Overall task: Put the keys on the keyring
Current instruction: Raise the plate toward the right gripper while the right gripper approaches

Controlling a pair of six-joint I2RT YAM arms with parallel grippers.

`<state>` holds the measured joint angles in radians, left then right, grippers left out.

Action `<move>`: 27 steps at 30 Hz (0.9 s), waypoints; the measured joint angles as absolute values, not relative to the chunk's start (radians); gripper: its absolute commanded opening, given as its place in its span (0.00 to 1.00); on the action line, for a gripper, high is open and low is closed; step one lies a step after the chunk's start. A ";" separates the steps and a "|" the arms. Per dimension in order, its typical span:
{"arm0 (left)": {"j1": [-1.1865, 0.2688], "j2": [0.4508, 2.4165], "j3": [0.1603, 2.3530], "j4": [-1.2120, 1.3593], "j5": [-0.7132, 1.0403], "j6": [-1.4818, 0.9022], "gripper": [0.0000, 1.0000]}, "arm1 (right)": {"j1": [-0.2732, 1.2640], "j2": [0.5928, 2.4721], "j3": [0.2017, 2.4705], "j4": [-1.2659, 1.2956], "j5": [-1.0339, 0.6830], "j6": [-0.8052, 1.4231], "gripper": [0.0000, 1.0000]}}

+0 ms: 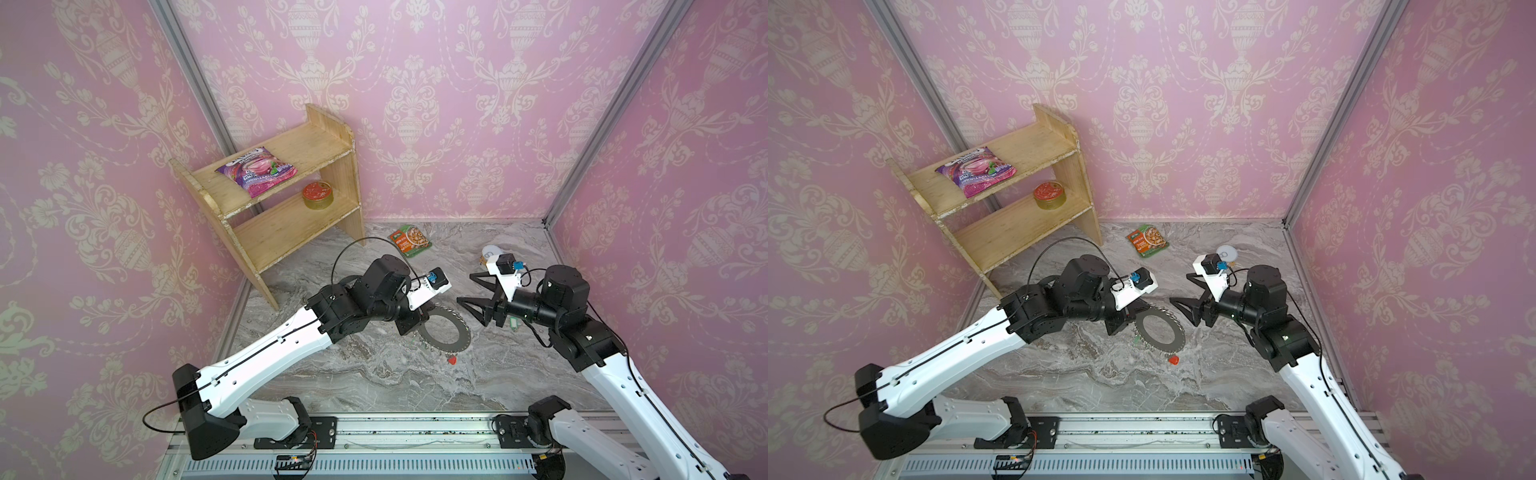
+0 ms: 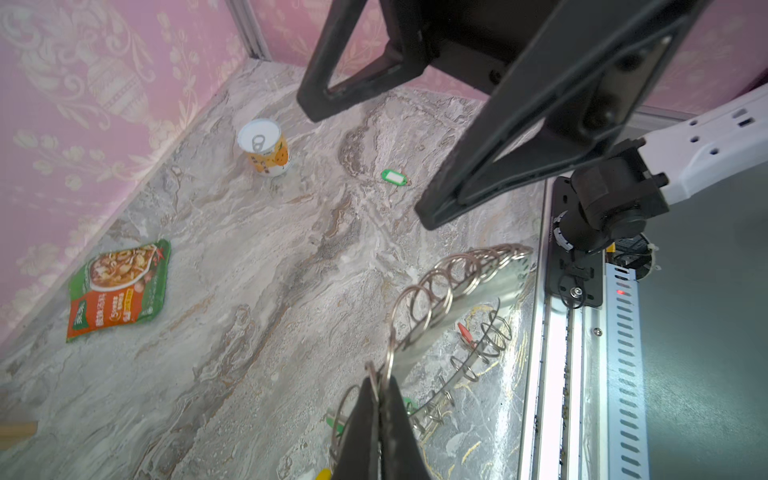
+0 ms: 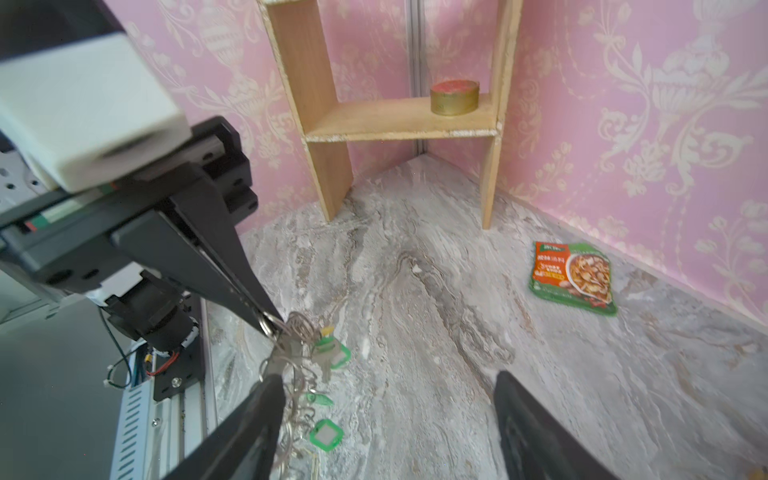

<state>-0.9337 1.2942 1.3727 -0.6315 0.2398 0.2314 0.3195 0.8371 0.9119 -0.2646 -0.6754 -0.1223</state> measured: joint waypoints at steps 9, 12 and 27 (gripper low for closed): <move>-0.960 1.295 1.406 -0.698 0.274 0.354 0.00 | 0.334 0.892 1.072 -0.483 -0.830 -0.367 0.49; -0.960 1.295 1.406 -0.700 0.284 0.374 0.00 | 0.348 0.908 1.089 -0.564 -0.866 -0.438 0.42; -0.961 1.316 1.419 -0.725 0.313 0.411 0.00 | 0.442 0.982 1.094 -0.638 -0.879 -0.532 0.24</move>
<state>-0.9607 1.3163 1.4185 -0.7254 0.3126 0.4107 0.4416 0.9821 1.0939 -0.6380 -0.8791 -0.5320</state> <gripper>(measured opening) 0.044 0.258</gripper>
